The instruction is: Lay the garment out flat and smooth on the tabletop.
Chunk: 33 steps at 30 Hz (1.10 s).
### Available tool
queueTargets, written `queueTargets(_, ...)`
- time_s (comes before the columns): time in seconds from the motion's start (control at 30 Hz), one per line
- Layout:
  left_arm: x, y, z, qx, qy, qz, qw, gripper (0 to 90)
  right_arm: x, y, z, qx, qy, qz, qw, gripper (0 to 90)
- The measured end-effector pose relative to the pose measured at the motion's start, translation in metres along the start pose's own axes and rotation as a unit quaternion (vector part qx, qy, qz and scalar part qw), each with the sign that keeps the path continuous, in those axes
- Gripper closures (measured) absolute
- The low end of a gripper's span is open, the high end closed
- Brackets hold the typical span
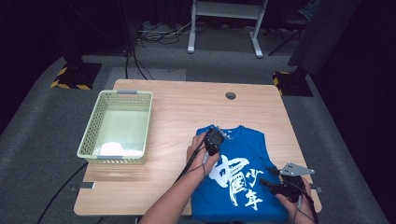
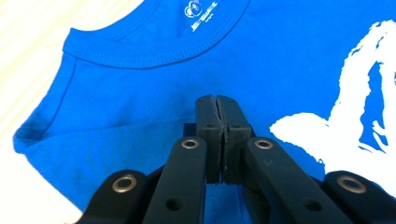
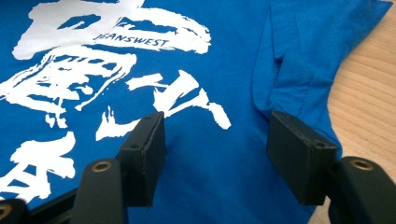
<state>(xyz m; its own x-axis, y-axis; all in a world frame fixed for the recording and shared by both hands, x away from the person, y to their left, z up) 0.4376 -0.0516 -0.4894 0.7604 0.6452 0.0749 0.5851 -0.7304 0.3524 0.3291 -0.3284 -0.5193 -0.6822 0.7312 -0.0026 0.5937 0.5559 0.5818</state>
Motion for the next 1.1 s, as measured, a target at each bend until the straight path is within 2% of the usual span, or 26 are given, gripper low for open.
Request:
queueTargets(0.3,0.002,-0.002,-0.019,-0.025,0.005,-0.001,0.9997,88.2,0.000,0.000,0.000,0.000,0.000,0.000,1.0000,38.0)
queueTargets(0.37,0.003,-0.004,-0.023,-0.022,0.010,0.002,0.9997,88.2,0.000,0.000,0.000,0.000,0.000,0.001,1.0000,38.0)
queueTargets(0.57,0.006,-0.008,-0.038,-0.034,0.018,0.005,0.9992,88.2,0.000,0.000,0.000,0.000,0.000,0.001,1.0000,38.2)
queueTargets(0.7,0.010,-0.013,-0.046,-0.034,0.035,0.004,0.9988,88.1,0.000,0.000,0.000,0.000,-0.001,0.001,1.0000,38.3)
queueTargets(0.83,0.015,-0.020,-0.052,-0.042,0.041,-0.005,0.9983,88.1,0.000,0.000,0.000,0.000,-0.001,0.001,1.0000,38.3)
queueTargets(0.93,0.020,-0.026,-0.056,-0.046,0.032,-0.011,0.9984,88.1,0.000,0.000,0.000,0.000,-0.001,0.001,1.0000,38.3)
queueTargets(1.1,0.026,-0.036,-0.063,-0.054,0.034,-0.024,0.9977,88.1,0.001,0.000,0.000,-0.001,-0.002,0.003,1.0000,38.4)
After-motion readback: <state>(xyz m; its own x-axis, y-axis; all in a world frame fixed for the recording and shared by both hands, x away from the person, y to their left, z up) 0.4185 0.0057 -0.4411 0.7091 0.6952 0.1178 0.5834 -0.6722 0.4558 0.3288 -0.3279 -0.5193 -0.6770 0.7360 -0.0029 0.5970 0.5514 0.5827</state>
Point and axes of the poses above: each handheld gripper's, and its own axes: z roughly forward along the jaws, y roughly out of its top, x roughly to its left, the point moved 2 cm from there along z, roughly forward along the jaws, and after that the axes turned 14 degrees about x, right-handed, at the moved point
